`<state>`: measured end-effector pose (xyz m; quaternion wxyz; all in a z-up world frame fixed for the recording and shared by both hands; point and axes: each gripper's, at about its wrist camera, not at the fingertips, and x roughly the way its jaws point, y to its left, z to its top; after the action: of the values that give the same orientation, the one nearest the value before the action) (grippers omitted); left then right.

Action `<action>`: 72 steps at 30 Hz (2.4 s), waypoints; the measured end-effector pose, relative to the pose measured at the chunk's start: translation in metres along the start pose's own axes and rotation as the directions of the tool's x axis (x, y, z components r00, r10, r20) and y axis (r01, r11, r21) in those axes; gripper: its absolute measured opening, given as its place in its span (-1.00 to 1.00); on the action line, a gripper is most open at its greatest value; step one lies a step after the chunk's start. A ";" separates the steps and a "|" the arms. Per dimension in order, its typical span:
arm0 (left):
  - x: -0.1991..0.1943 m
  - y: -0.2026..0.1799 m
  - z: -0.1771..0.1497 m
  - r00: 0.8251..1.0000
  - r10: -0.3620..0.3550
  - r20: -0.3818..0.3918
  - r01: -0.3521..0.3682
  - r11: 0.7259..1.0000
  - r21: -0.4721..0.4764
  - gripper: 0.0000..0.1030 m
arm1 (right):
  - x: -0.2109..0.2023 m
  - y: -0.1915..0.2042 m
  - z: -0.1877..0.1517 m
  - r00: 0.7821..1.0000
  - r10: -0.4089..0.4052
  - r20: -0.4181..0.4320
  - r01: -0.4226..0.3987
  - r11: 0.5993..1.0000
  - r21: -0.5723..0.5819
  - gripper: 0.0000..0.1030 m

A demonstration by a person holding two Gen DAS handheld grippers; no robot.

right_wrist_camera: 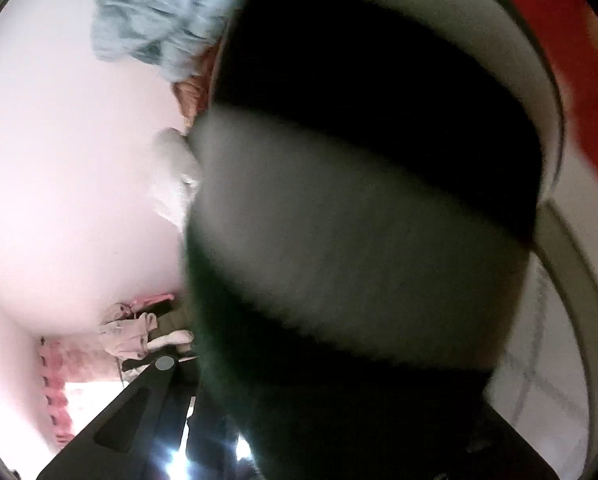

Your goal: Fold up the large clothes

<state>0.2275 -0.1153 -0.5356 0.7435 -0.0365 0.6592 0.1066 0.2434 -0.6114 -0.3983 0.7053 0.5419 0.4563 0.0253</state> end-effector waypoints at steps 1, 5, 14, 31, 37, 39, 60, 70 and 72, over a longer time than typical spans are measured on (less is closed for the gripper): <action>0.001 -0.003 -0.002 1.000 -0.011 -0.003 0.011 1.000 0.007 0.98 | -0.011 0.002 -0.006 1.000 -0.003 0.016 0.003 1.000 -0.004 -0.68; 0.007 -0.010 -0.005 1.000 -0.018 -0.002 0.018 1.000 0.020 0.99 | -0.017 -0.032 -0.010 0.993 -0.114 -0.008 0.114 0.993 0.002 -0.49; 0.010 -0.010 -0.009 0.999 -0.039 0.018 0.038 0.998 0.050 1.00 | 0.037 -0.071 0.004 1.000 0.002 -0.024 -0.001 0.999 0.053 -0.43; 0.010 0.052 0.001 0.986 -0.165 0.008 0.165 0.985 -0.049 1.00 | 0.070 0.179 -0.119 0.998 -0.057 -0.017 0.045 0.909 -0.415 -0.65; -0.059 0.202 -0.044 0.984 -0.142 0.110 0.170 0.936 -0.310 1.00 | 0.134 0.264 -0.224 0.981 -0.173 -0.083 0.073 0.736 -0.673 -0.65; -0.075 0.252 -0.072 0.990 -0.080 0.119 0.120 0.915 -0.385 1.00 | 0.169 0.285 -0.275 0.967 -0.225 -0.121 0.056 0.650 -0.758 -0.65; -0.130 0.420 -0.234 0.998 0.065 0.025 -0.023 0.654 -0.756 1.00 | 0.355 0.224 -0.562 0.524 -0.675 -0.519 -0.335 0.397 -0.854 0.44; -0.138 0.378 -0.135 0.981 0.085 0.176 0.050 0.761 -0.647 1.00 | 0.304 0.251 -0.406 0.608 -0.687 -0.399 -0.006 0.498 -0.867 0.38; -0.112 0.363 -0.118 0.984 0.097 0.147 0.013 0.792 -0.611 1.00 | 0.341 0.249 -0.393 0.624 -0.705 -0.338 0.054 0.471 -0.881 0.19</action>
<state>0.0254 0.2026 -0.4084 0.7432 -0.2500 0.5242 0.3322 0.2920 -0.0366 -0.4109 0.6373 -0.0178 0.7290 0.2492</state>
